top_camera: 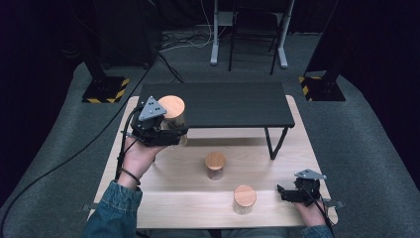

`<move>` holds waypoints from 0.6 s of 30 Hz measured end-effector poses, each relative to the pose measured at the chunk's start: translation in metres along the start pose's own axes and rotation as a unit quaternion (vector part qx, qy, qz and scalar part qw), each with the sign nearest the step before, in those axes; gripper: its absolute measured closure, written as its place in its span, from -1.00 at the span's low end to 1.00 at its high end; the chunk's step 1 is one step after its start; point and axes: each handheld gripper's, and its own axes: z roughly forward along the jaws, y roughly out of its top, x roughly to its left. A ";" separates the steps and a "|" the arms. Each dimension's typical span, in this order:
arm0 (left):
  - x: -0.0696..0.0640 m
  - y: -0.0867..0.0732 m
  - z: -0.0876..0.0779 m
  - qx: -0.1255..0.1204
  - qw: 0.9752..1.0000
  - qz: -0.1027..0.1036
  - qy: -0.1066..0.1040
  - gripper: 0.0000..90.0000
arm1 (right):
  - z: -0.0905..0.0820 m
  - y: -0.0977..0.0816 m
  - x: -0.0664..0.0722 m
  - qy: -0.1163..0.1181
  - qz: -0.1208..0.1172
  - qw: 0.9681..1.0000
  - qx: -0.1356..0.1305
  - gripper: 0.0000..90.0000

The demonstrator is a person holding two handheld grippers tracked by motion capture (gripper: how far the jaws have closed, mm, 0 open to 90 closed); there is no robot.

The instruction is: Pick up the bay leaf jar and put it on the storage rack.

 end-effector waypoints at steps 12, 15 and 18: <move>0.012 0.017 0.002 -0.001 1.000 -0.004 -0.004 -0.44 | 0.000 0.000 0.000 0.000 0.000 1.000 0.000 -0.97; 0.012 0.021 0.001 -0.001 1.000 -0.002 -0.001 -0.44 | 0.000 0.000 0.000 0.000 0.000 1.000 0.000 -0.97; 0.013 0.024 0.002 -0.001 1.000 -0.001 0.001 -0.44 | 0.000 0.000 0.000 0.000 0.000 1.000 0.000 -0.97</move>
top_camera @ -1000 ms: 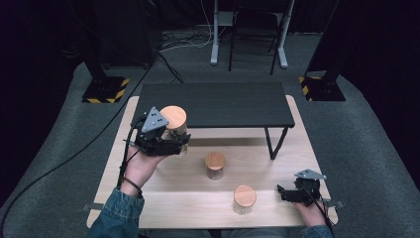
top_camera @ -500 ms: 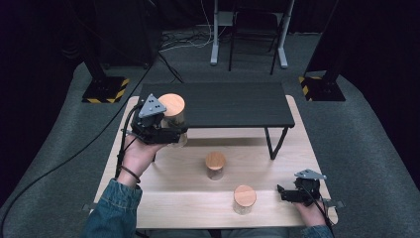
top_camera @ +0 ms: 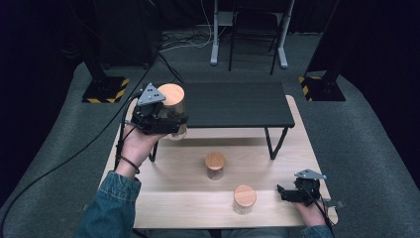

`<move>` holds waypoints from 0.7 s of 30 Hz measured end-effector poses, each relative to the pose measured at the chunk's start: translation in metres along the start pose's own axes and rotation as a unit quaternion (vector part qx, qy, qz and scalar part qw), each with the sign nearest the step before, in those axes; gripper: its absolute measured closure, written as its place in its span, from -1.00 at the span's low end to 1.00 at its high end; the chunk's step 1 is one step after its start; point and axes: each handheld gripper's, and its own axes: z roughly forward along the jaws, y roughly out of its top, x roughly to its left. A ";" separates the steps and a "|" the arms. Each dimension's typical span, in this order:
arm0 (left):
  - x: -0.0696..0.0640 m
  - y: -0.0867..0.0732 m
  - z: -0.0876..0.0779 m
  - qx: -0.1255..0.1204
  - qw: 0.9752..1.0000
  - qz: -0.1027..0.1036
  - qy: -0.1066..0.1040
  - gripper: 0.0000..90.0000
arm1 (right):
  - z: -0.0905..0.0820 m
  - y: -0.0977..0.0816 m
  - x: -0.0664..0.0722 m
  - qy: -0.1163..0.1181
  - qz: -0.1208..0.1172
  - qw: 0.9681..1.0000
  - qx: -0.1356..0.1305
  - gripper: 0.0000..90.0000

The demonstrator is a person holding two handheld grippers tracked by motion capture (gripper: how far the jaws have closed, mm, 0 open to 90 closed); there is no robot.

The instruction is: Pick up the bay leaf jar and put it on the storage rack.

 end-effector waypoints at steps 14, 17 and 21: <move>0.009 0.018 0.023 0.017 1.000 0.001 0.018 -0.44 | 0.000 0.000 0.000 0.001 0.000 1.000 0.000 -0.97; 0.014 0.021 0.030 0.020 0.999 -0.007 0.024 -0.44 | 0.000 0.000 0.000 0.001 -0.001 1.000 -0.001 -0.97; 0.018 0.023 0.038 0.027 0.999 -0.011 0.034 -0.44 | 0.000 0.000 0.000 0.002 -0.001 1.000 -0.001 -0.97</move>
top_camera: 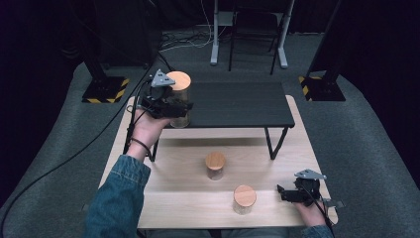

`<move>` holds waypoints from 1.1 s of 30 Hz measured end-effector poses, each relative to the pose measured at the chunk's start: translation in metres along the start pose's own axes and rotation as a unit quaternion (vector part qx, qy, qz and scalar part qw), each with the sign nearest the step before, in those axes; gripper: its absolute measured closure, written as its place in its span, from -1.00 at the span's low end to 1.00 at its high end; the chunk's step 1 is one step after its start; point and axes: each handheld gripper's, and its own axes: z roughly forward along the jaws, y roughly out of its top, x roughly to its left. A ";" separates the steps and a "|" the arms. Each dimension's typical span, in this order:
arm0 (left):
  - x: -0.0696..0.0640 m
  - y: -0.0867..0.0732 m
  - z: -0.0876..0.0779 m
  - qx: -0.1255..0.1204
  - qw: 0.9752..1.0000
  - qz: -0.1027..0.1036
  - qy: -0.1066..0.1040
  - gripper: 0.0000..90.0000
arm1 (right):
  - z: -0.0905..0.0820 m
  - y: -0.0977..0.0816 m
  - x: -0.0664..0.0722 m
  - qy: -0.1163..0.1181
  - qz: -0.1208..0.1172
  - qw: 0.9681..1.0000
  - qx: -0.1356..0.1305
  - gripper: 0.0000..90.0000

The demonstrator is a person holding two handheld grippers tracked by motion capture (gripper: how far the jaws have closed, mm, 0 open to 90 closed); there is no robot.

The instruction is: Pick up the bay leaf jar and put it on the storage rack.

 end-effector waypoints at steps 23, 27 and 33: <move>0.022 -0.003 0.020 -0.011 0.999 -0.047 0.005 -0.45 | 0.000 0.000 0.000 0.003 -0.005 1.000 0.000 -0.97; 0.023 -0.005 0.019 -0.013 0.999 -0.049 0.006 -0.45 | 0.000 0.000 0.000 0.003 -0.005 1.000 0.000 -0.97; 0.024 -0.010 0.019 0.000 0.999 -0.043 0.006 -0.58 | 0.000 0.000 0.000 0.003 -0.005 1.000 0.000 -0.97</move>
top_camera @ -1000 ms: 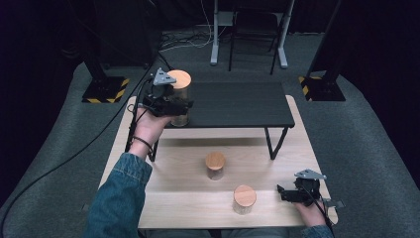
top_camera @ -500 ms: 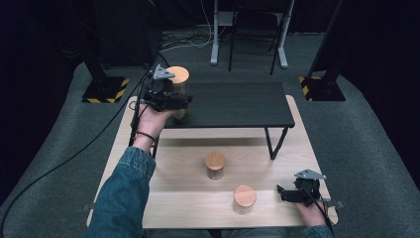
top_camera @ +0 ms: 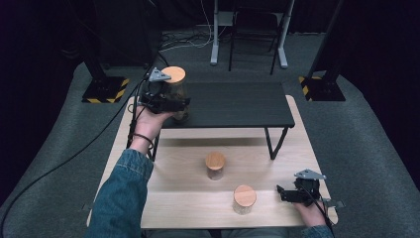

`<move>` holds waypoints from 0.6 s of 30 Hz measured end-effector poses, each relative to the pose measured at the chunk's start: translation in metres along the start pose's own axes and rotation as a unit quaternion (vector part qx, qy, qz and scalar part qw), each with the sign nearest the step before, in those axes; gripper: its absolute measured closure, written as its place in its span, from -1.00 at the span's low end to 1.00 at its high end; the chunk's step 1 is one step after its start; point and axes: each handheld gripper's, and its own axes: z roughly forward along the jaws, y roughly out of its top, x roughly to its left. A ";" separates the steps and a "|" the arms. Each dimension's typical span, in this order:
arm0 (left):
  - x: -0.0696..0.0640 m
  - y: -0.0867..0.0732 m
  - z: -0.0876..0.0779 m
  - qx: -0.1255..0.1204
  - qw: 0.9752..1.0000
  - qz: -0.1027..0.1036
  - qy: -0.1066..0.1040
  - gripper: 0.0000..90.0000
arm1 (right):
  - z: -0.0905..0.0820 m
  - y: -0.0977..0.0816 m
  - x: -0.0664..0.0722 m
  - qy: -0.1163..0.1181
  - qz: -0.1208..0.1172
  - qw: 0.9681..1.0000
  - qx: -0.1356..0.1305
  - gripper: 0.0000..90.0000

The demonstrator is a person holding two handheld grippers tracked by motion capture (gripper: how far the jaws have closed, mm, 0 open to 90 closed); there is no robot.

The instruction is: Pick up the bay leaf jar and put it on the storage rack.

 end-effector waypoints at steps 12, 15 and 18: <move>-0.001 -0.006 -0.018 -0.005 1.000 0.002 0.000 -0.79 | 0.000 0.000 0.000 0.000 0.001 1.000 0.000 -0.97; -0.001 -0.009 -0.020 -0.009 1.000 0.001 -0.001 -0.80 | 0.000 0.000 0.000 0.000 0.001 1.000 0.000 -0.97; 0.000 -0.014 -0.025 -0.015 1.000 -0.002 -0.001 -0.82 | 0.000 0.000 0.000 -0.001 0.001 1.000 0.001 -0.97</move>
